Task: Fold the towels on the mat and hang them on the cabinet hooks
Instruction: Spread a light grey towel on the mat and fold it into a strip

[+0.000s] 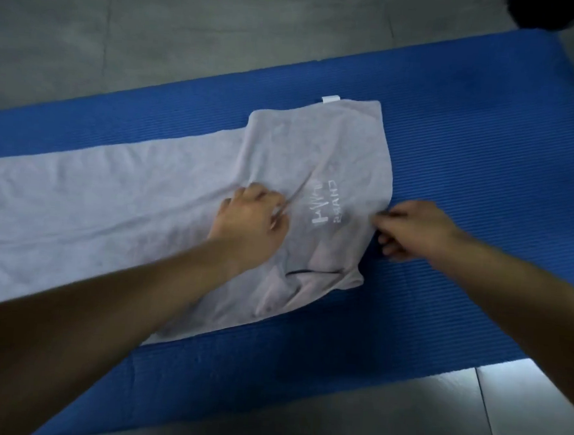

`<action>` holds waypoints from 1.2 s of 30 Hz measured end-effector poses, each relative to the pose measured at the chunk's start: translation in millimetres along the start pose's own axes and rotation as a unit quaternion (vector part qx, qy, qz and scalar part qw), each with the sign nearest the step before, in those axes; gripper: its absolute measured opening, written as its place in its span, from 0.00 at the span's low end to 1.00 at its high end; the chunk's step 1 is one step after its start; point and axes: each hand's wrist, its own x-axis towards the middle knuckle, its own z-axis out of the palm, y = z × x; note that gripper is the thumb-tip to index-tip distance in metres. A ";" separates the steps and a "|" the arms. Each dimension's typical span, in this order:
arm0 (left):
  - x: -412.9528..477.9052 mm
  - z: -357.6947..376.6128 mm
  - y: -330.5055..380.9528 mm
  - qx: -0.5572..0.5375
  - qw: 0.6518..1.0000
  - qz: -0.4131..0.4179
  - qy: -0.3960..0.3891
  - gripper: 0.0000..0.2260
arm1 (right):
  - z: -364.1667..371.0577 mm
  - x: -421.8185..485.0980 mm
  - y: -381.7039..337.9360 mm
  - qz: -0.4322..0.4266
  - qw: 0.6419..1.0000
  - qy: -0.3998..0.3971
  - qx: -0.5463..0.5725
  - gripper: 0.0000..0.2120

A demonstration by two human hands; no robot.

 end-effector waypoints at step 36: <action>-23.6 34.3 13.2 0.119 0.985 -0.033 -0.120 0.37 | -64.5 -56.6 115.9 0.067 0.982 -0.046 0.168 0.15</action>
